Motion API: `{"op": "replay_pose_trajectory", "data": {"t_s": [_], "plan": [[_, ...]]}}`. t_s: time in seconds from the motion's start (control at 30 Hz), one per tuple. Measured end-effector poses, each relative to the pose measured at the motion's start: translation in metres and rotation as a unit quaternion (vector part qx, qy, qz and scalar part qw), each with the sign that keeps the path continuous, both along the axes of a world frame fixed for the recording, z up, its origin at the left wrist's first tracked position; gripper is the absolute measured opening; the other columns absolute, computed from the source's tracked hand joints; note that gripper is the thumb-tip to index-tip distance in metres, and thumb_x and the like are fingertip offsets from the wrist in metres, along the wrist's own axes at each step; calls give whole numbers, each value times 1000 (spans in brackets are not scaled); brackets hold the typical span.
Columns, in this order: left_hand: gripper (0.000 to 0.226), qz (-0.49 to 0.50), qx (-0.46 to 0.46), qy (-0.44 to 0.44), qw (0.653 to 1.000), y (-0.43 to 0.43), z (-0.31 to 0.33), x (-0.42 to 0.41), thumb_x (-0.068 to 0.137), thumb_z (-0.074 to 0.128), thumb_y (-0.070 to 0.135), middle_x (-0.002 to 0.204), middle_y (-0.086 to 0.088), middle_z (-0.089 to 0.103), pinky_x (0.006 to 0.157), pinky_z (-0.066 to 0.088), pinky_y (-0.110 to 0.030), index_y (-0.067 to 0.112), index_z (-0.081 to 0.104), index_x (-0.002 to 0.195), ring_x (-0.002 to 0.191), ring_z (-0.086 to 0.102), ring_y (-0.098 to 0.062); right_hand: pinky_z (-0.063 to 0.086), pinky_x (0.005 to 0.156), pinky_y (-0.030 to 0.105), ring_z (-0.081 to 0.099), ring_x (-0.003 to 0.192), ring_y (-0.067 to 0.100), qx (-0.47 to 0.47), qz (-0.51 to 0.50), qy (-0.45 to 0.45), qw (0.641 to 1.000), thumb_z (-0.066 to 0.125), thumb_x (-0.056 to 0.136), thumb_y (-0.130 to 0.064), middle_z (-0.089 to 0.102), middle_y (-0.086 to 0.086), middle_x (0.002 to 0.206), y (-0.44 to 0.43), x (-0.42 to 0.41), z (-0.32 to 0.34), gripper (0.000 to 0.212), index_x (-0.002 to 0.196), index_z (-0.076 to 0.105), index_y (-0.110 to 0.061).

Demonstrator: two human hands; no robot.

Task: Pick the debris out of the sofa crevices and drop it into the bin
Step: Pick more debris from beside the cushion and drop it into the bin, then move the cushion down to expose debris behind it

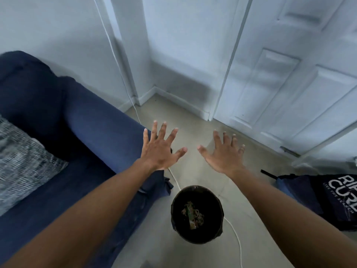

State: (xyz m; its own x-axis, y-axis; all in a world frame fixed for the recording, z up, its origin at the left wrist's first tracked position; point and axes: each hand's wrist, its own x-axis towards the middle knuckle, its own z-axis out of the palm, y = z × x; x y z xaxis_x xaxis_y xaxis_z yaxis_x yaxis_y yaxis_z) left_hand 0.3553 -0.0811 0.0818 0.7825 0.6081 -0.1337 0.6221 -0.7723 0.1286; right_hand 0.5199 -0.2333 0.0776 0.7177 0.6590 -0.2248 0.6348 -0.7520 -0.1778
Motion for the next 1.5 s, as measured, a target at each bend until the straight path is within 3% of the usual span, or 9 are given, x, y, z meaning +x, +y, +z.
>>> {"op": "replay_pose_trajectory", "data": {"t_s": [0.3, 0.7, 0.87, 1.2, 1.5], "plan": [[88, 82, 52, -34, 995, 66, 122, -74, 85, 14, 84, 167, -5, -12, 118, -14, -58, 36, 2, 158, 147, -31, -30, 6, 116, 65, 2, 152, 37, 50, 95, -47, 993, 20, 81, -88, 9, 8, 167, 99, -42, 112, 96, 158, 4, -33], [89, 283, 121, -51, 950, 127, 239, -271, 83, 18, 85, 167, -3, -9, 119, -11, -57, 39, 5, 157, 148, -28, -28, 2, 117, 66, -1, 152, 36, 113, 275, -43, 954, 18, 80, -89, 10, 8, 167, 239, -196, 225, 99, 159, 5, -31], [89, 362, 129, -48, 922, 120, 258, -356, 83, 19, 85, 167, -4, -8, 119, -11, -57, 39, 6, 157, 149, -27, -29, 8, 115, 66, 2, 152, 36, 130, 350, -51, 926, 17, 78, -91, 15, 6, 165, 274, -269, 246, 99, 157, 7, -32], [92, 477, 128, -54, 868, 93, 260, -482, 81, 19, 87, 168, -5, -5, 119, -9, -58, 38, 8, 157, 149, -25, -29, 6, 117, 67, -3, 152, 36, 124, 461, -26, 879, 17, 79, -91, 9, 9, 167, 314, -384, 260, 100, 159, 1, -32], [92, 503, 100, -79, 855, 106, 217, -526, 81, 18, 87, 168, -5, -1, 121, -4, -57, 36, 10, 157, 151, -20, -29, 8, 117, 67, -1, 152, 37, 106, 479, 4, 871, 19, 78, -91, 11, 9, 166, 344, -428, 217, 102, 159, 1, -30]]}}
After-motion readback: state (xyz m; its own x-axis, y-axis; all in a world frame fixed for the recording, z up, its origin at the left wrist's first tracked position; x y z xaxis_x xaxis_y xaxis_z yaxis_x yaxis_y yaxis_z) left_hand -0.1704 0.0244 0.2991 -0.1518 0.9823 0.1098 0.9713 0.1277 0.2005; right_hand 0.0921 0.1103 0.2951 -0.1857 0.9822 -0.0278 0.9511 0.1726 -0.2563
